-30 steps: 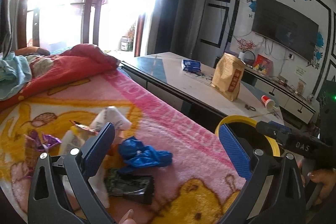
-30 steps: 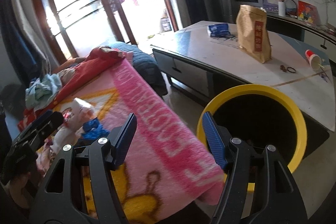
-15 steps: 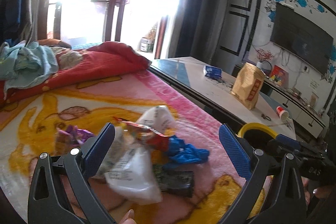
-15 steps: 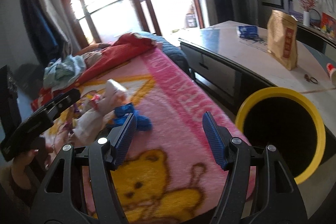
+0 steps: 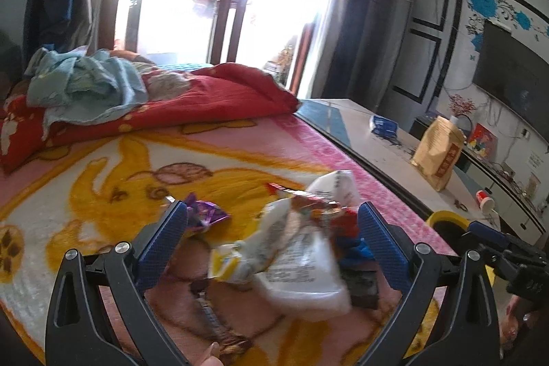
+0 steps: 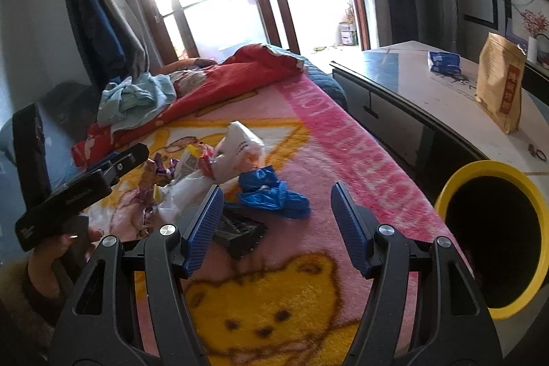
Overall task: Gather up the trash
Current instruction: 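Move both open tools back toward the remaining trash on the blanket, then grasp the yellow snack bag with the left tool while the right tool grasps the red wrapper, then carry the yellow snack bag and red wrapper over the bin with both tools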
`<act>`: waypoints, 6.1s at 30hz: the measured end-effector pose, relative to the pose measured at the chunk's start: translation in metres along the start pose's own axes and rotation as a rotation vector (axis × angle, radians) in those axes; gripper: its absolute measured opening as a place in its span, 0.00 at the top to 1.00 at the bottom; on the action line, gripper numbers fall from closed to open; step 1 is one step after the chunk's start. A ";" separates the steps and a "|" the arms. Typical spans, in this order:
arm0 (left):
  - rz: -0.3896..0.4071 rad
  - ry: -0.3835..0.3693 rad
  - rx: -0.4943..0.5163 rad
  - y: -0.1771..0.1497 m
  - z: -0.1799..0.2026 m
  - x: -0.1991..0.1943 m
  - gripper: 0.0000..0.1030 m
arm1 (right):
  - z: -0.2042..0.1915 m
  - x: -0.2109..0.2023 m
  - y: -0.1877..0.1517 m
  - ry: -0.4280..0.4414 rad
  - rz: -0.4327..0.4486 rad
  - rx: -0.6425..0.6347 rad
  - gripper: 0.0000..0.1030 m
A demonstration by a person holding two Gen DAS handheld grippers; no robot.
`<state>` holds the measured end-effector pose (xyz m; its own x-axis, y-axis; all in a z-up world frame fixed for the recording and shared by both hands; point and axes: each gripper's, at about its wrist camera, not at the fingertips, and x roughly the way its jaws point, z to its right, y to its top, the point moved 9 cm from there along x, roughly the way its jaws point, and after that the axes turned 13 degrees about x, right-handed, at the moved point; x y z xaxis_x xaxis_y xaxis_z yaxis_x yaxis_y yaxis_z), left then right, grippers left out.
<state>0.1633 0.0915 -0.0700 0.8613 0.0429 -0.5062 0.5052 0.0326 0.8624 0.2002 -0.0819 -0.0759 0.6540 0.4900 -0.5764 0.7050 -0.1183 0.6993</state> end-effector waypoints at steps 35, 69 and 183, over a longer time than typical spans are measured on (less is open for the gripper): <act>-0.234 -0.146 -0.079 -0.057 -0.023 0.045 0.66 | -0.074 0.093 -0.003 0.100 -0.163 -0.082 0.78; -0.074 -0.153 -0.072 -0.011 -0.014 0.009 0.83 | -0.060 0.044 0.005 0.152 -0.085 -0.024 0.95; -0.171 -0.689 0.444 -0.032 0.346 0.049 0.83 | 0.285 -0.114 0.040 -0.442 0.182 0.446 0.96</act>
<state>0.2080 -0.2527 -0.1206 0.5382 -0.5514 -0.6374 0.4821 -0.4190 0.7695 0.2321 -0.3882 -0.1029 0.7578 0.0384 -0.6513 0.5564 -0.5594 0.6144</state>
